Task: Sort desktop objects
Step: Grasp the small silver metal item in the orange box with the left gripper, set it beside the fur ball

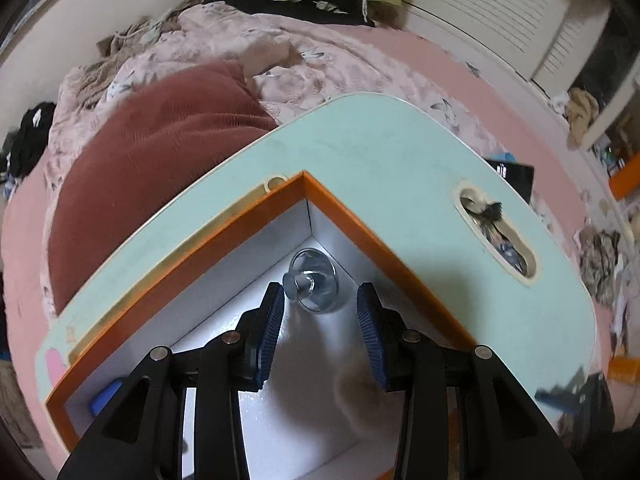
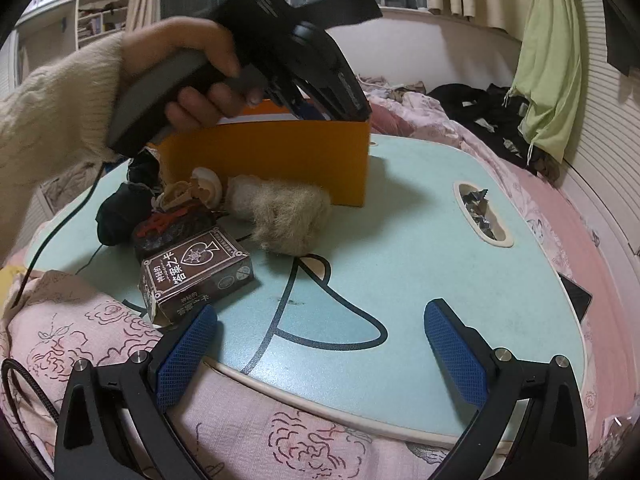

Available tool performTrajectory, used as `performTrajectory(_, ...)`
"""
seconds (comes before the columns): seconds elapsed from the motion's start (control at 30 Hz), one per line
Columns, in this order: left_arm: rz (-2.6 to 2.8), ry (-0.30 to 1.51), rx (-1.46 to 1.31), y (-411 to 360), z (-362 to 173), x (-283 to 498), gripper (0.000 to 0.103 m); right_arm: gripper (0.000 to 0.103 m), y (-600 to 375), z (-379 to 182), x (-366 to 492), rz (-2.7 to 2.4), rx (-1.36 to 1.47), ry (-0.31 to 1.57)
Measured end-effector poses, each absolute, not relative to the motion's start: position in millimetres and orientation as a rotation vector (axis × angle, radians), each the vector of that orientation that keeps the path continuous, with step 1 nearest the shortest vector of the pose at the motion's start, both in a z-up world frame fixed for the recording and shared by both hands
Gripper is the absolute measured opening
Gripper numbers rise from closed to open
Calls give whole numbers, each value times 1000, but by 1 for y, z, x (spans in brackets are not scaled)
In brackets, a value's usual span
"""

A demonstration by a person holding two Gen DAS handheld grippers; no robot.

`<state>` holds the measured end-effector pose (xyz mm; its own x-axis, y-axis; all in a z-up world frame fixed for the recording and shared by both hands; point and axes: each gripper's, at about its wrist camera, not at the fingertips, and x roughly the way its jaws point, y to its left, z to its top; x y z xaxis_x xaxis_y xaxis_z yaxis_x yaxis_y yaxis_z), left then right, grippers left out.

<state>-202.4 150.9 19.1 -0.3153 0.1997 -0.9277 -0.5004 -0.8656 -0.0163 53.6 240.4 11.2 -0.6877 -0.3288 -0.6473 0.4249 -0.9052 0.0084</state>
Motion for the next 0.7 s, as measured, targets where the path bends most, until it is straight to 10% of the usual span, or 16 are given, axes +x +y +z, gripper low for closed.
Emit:
performTrajectory(0.3, 2238, 350, -1497, 141, 18, -202, 0, 103, 241, 10, 51, -2552, 942, 199)
performTrajectory(0.6, 2297, 211, -1348, 108, 60, -182, 0, 103, 241, 9, 51, -2553, 942, 200)
performTrajectory(0.7, 2315, 247, -1446, 118, 54, -196, 23, 103, 241, 9, 51, -2552, 942, 201)
